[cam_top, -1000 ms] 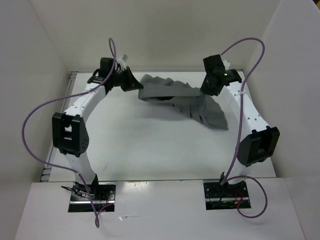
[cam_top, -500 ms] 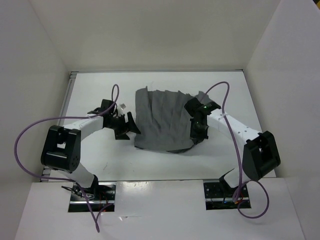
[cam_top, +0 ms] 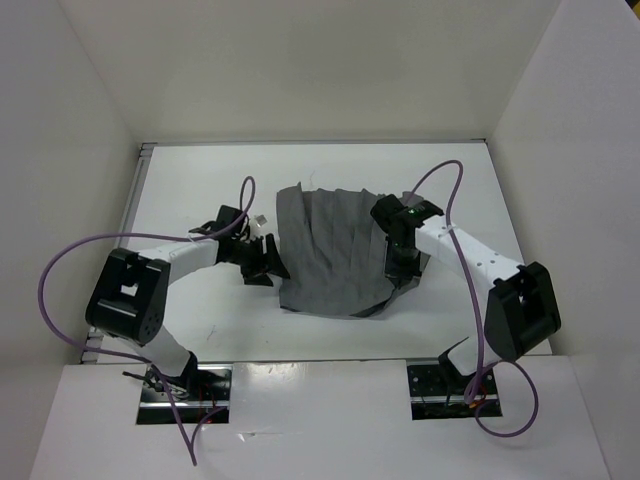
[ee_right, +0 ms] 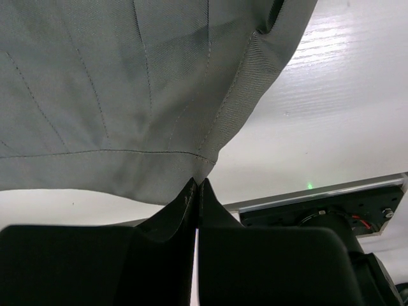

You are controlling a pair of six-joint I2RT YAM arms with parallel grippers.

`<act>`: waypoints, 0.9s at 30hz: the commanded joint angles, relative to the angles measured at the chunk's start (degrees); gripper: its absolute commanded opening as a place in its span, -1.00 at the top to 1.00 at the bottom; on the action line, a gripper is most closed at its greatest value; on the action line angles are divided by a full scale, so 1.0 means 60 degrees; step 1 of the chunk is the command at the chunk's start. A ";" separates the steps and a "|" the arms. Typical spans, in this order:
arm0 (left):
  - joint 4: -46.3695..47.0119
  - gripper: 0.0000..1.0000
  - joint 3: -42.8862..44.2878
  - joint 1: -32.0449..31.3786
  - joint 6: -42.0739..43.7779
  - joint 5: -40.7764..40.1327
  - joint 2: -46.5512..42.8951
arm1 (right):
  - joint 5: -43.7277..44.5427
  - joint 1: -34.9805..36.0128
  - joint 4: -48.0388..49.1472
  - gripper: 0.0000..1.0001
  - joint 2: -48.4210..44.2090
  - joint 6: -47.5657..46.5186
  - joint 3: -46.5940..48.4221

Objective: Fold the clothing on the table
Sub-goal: Fold the skirt

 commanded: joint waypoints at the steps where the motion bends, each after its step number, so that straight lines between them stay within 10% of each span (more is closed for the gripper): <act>1: 0.0328 -0.35 -0.0084 -0.0253 -0.0136 0.0348 0.0330 | 0.0557 -0.0031 -0.0303 1.00 0.0095 0.0043 0.0545; 4: -0.0124 -0.01 -0.0084 -0.0647 -0.0224 0.0349 0.0419 | 0.0691 -0.0031 -0.0304 1.00 0.0183 -0.0044 0.0633; 18: -0.0419 -0.03 -0.0598 -0.1440 -0.0356 0.0934 0.0840 | 0.0954 -0.0031 -0.0392 1.00 0.0183 -0.0045 0.0809; 27: 0.0431 0.38 0.0940 -0.1528 -0.0356 0.1271 0.2528 | 0.0866 -0.0031 -0.0392 1.00 -0.0095 0.0043 0.0809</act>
